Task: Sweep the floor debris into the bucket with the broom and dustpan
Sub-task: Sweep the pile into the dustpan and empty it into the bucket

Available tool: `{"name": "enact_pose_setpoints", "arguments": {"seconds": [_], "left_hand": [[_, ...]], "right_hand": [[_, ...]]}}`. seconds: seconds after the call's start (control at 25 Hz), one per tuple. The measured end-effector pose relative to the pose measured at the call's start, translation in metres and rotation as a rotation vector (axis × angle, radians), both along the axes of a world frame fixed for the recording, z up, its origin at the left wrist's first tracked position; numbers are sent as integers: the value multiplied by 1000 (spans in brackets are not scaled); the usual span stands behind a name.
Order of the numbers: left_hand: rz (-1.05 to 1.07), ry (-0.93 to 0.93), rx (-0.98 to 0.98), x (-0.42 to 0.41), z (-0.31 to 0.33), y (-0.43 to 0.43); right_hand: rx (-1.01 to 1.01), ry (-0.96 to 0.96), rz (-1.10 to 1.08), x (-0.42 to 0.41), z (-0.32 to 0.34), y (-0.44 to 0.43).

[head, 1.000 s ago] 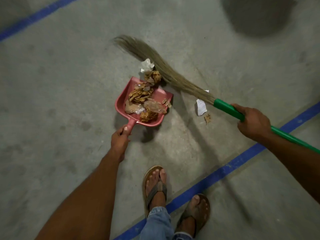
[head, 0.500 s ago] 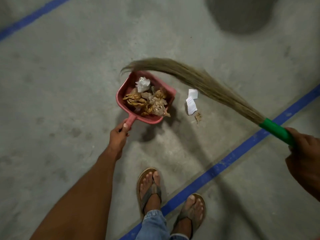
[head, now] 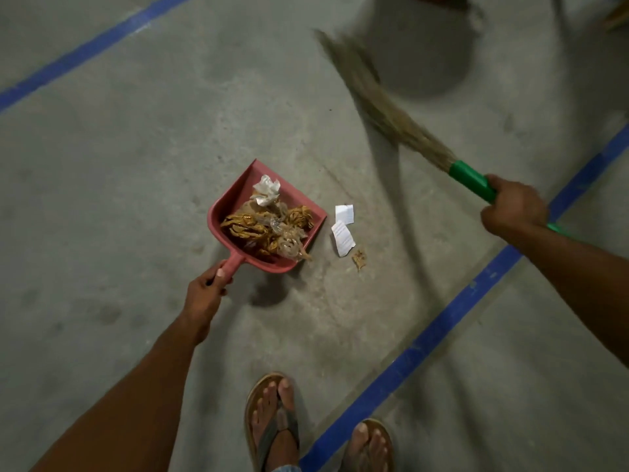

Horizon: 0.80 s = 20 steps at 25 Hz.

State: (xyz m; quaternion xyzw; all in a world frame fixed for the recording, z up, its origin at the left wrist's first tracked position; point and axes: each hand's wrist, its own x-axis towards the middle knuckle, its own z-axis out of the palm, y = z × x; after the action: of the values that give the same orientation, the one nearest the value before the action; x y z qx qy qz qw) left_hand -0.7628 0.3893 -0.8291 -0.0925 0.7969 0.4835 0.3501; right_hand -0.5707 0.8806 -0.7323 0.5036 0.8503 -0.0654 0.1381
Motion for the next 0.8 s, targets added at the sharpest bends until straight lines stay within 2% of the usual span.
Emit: {"name": "enact_pose_setpoints", "arguments": {"seconds": [0.12, 0.32, 0.48, 0.64, 0.8], "left_hand": [[11, -48, -57, -5, 3, 4], [50, -90, -105, 5, -2, 9], [63, -51, -98, 19, 2, 7], [17, -17, -53, 44, 19, -16], [-5, -56, -69, 81, 57, -57]], "right_hand": [[-93, -34, 14, 18, -4, -23], [-191, -89, 151, 112, 4, -53], [-205, -10, 214, 206, 20, -64], [-184, 57, 98, 278, 40, -70], [-167, 106, -27, 293, 60, -108]]}}
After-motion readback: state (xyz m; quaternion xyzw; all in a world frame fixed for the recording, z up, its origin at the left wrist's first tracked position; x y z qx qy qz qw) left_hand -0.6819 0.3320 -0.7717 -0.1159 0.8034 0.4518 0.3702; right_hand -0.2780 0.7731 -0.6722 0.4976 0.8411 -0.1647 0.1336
